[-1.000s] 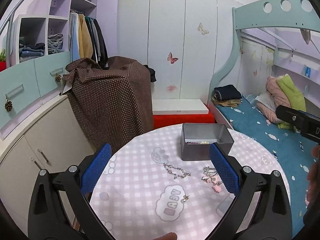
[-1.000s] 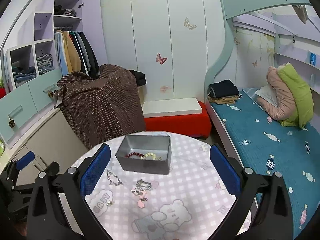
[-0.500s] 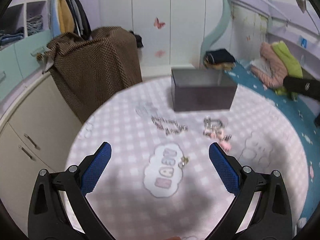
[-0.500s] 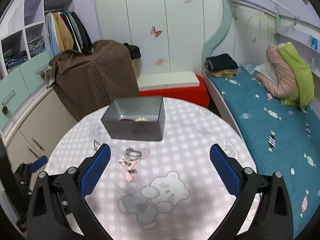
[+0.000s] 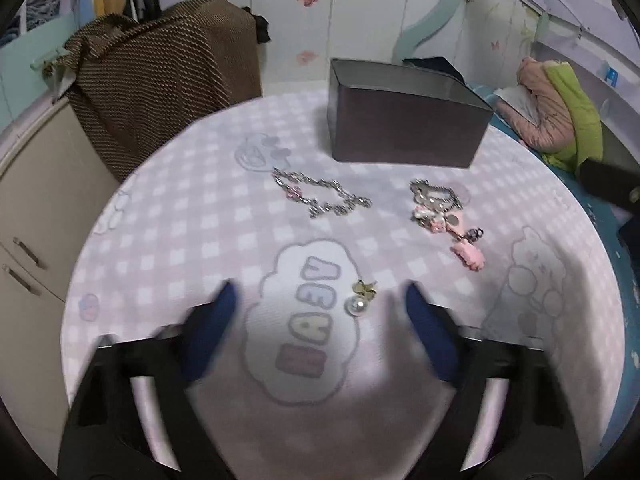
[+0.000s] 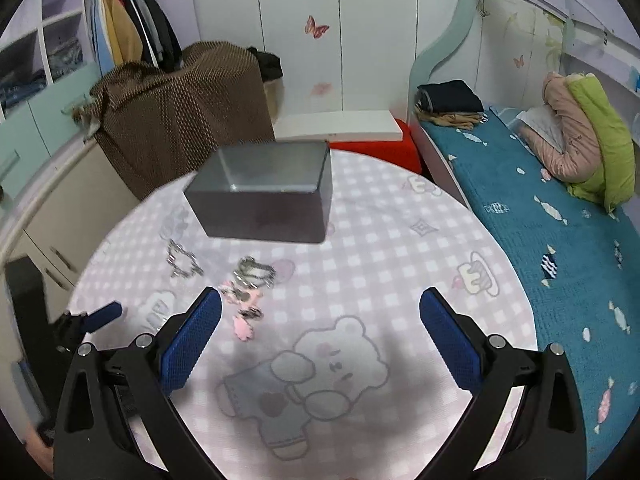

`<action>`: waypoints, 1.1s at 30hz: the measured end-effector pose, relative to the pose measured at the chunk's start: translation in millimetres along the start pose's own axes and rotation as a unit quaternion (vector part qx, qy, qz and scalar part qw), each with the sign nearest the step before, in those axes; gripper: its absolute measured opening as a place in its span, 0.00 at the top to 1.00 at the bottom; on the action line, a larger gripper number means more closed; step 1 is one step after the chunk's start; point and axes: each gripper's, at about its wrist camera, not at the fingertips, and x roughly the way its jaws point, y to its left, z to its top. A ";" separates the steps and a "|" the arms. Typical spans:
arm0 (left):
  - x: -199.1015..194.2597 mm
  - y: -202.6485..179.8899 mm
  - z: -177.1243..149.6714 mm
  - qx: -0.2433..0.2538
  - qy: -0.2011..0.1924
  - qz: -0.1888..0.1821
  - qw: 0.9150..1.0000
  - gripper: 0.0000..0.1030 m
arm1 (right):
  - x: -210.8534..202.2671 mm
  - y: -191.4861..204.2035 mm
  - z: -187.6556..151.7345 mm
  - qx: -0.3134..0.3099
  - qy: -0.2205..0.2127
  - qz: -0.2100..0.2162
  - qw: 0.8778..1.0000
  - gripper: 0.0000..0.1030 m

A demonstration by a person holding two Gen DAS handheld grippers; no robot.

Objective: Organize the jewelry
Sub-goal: 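Grasp a pearl earring with the left tool while the right tool grasps a pink charm keychain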

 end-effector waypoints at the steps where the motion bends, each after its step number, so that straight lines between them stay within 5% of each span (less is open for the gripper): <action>1: 2.6 -0.6 -0.7 0.002 0.007 -0.001 1.000 0.34 | 5.1 1.2 -2.5 -0.006 0.007 -0.005 1.000 0.07; 5: 2.6 -3.3 -0.9 0.010 0.005 -0.002 1.000 0.43 | 21.1 3.3 -10.4 -0.018 0.031 -0.001 0.999 0.07; 8: 1.9 -1.8 0.2 0.011 0.006 -0.010 1.000 0.61 | 28.7 6.6 -14.6 -0.025 0.041 0.008 0.999 0.07; 10: 2.5 0.9 2.1 0.006 0.009 -0.022 1.000 0.82 | 34.4 9.1 -16.6 -0.030 0.049 0.014 0.998 0.08; 12: 3.2 4.9 3.6 -0.002 0.014 -0.032 0.999 0.89 | 39.8 11.8 -19.1 -0.033 0.058 0.026 0.997 0.11; 22: -14.7 12.8 5.2 -0.013 -0.001 -0.031 0.999 0.89 | 66.0 37.1 -26.7 -0.068 0.079 0.069 0.992 0.43; 29: -18.0 18.8 6.2 -0.021 -0.003 -0.026 0.999 0.89 | 65.1 53.5 -31.2 -0.124 0.058 0.061 0.989 0.86; 33: -19.4 20.1 6.8 -0.023 -0.005 -0.027 0.999 0.89 | 61.2 46.3 -36.2 -0.109 0.054 0.067 0.990 0.86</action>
